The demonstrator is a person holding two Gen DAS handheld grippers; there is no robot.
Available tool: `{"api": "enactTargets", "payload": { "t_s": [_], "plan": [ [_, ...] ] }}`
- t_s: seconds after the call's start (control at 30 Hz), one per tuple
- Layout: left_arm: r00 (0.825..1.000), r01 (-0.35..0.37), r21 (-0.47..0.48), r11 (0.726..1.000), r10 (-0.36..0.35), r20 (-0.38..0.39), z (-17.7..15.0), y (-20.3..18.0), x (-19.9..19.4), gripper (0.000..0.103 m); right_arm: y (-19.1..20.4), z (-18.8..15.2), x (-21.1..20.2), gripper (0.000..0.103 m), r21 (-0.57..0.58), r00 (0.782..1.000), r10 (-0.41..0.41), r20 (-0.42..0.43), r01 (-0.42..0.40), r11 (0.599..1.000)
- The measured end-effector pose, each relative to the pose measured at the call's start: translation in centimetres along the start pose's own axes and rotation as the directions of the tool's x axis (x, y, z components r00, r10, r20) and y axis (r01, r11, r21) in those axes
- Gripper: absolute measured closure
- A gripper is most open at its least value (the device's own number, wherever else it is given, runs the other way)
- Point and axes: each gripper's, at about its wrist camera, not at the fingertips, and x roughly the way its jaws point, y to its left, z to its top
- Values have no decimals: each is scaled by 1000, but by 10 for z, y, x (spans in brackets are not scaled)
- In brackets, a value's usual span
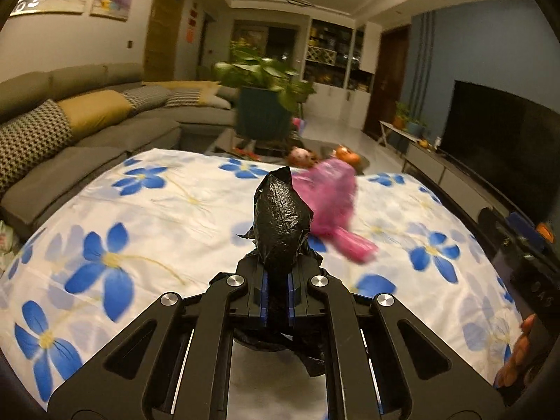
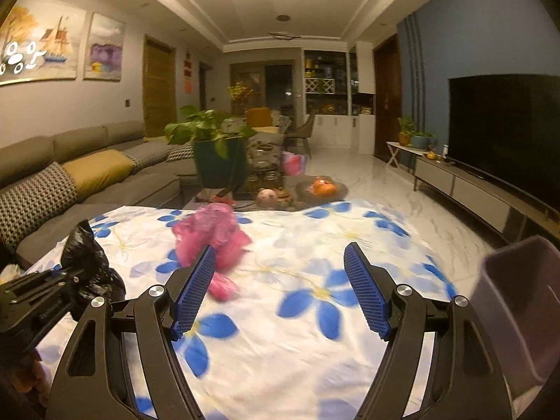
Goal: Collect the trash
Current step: 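Grasp the black plastic bag with the left tool and lift it, then grasp the pink plastic bag with the right tool while the left tool holds the black bag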
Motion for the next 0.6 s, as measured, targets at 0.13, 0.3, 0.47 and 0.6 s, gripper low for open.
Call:
{"api": "enactTargets", "payload": {
  "t_s": [0.13, 0.3, 0.47, 0.6],
  "plan": [
    [998, -39, -17, 999, 40, 39, 17, 17, 2, 96, 22, 8, 31, 29, -10, 999, 32, -26, -32, 999],
    [990, -111, -16, 994, 112, 88, 31, 31, 10, 96, 44, 14, 76, 29, -1, 996, 50, -70, -50, 999],
    [985, -141, -57, 988, 145, 89, 34, 47, 22, 96, 59, 13, 109, 29, -11, 995, 40, -93, -42, 999],
    [984, -154, -75, 985, 159, 76, 34, 56, 30, 96, 69, 15, 129, 29, -20, 993, 36, -112, -39, 999]
  ]
}}
